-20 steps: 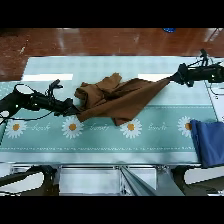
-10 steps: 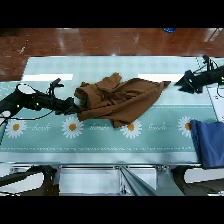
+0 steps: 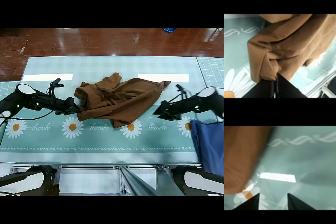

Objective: Fold the shirts.

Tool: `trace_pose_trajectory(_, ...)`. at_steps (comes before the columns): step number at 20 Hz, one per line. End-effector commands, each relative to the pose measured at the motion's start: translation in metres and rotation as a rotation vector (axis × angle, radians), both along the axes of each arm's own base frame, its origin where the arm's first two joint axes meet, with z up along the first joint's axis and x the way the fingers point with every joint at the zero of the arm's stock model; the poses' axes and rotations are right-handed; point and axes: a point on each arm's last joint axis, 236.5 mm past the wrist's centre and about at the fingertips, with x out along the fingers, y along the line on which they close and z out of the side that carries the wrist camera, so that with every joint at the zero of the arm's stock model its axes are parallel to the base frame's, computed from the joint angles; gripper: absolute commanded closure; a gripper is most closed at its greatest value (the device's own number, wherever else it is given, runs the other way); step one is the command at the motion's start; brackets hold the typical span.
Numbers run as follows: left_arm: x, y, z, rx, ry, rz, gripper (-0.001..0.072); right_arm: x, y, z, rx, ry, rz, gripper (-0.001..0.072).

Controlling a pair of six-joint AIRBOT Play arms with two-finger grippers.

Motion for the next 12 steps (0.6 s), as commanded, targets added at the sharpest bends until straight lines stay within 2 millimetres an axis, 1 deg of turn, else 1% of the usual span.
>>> trace_pose_trajectory(1,0.000,0.000,0.000,0.000,0.000,-0.001,0.0690,0.009,0.050,-0.014,0.053,-0.031,-0.030,0.0305)
trace_pose_trajectory(3,0.000,0.000,0.000,0.000,0.000,-0.001,0.0690,0.022,0.065,-0.016,0.071,-0.050,-0.039,0.0305)
trace_pose_trajectory(4,0.000,0.000,0.000,0.000,-0.001,0.000,0.0690,0.032,0.072,-0.014,0.082,-0.068,-0.048,0.0305)
trace_pose_trajectory(6,0.000,0.000,0.000,0.000,-0.001,-0.001,0.0690,0.045,0.087,-0.009,0.103,-0.088,-0.036,0.0310)
trace_pose_trajectory(7,0.000,0.000,0.000,0.000,-0.001,0.000,0.0690,0.051,0.095,-0.006,0.112,-0.098,-0.021,0.0327)
trace_pose_trajectory(8,0.000,0.000,0.000,0.001,-0.001,0.000,0.0690,0.056,0.102,-0.004,0.113,-0.112,0.000,0.0442)
trace_pose_trajectory(9,0.001,0.000,0.000,0.001,-0.002,0.001,0.0690,0.061,0.110,0.002,0.118,-0.143,0.036,0.0634)
trace_pose_trajectory(10,0.003,0.001,0.001,-0.001,-0.007,0.007,0.0690,0.065,0.117,0.013,0.130,-0.183,0.087,0.0688)
trace_pose_trajectory(11,0.008,0.002,0.008,-0.015,-0.017,0.017,0.0690,0.068,0.123,0.033,0.153,-0.219,0.146,0.0688)
trace_pose_trajectory(12,0.020,0.003,0.023,-0.048,-0.044,0.043,0.0690,0.075,0.121,0.057,0.148,-0.271,0.193,0.0689)
